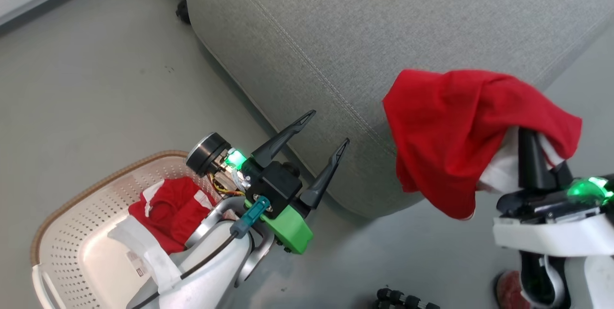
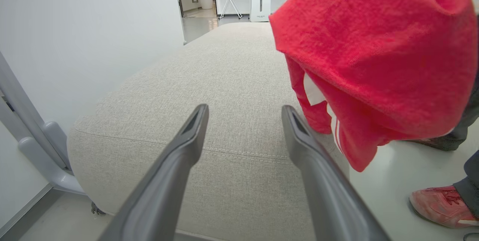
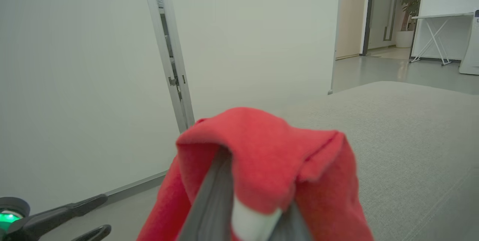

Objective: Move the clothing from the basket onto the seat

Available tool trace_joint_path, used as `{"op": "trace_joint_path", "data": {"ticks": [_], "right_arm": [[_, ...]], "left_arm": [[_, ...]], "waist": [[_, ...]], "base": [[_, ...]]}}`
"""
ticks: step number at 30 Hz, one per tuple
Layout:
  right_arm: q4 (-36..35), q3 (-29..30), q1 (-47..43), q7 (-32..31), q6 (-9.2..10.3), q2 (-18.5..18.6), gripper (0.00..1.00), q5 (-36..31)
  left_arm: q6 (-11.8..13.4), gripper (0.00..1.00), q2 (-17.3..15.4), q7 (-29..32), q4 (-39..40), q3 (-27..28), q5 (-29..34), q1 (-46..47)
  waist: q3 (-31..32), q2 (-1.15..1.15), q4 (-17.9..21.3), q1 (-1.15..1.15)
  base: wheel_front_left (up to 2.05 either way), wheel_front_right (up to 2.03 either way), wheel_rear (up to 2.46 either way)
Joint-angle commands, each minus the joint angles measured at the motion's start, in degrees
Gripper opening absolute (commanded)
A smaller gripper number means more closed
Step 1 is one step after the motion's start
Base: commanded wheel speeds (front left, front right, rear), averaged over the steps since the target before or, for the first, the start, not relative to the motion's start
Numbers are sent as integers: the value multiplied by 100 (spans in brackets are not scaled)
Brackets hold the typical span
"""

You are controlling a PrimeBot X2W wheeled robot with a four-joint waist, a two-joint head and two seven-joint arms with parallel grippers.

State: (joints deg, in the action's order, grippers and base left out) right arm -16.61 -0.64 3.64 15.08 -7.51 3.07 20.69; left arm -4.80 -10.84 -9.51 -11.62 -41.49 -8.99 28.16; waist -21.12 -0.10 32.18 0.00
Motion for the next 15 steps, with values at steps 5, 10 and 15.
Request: {"op": "trace_joint_path", "data": {"ticks": [5,10,15], "right_arm": [[148,309,764,12,4,-14,0,-92],[582,788,1788,12,4,74,0,89],[1263,1362,2878,11,4,453,0,509]], "left_arm": [[35,100,-103,203,281,24,-31,114],[82,100,-207,532,822,1,22,185],[105,100,-322,751,1244,6,140,409]], "waist": [[-460,10,34,0],[-952,10,-155,0],[-1557,10,-585,0]], "base": [[0,0,0],[0,0,0],[0,0,0]]}}
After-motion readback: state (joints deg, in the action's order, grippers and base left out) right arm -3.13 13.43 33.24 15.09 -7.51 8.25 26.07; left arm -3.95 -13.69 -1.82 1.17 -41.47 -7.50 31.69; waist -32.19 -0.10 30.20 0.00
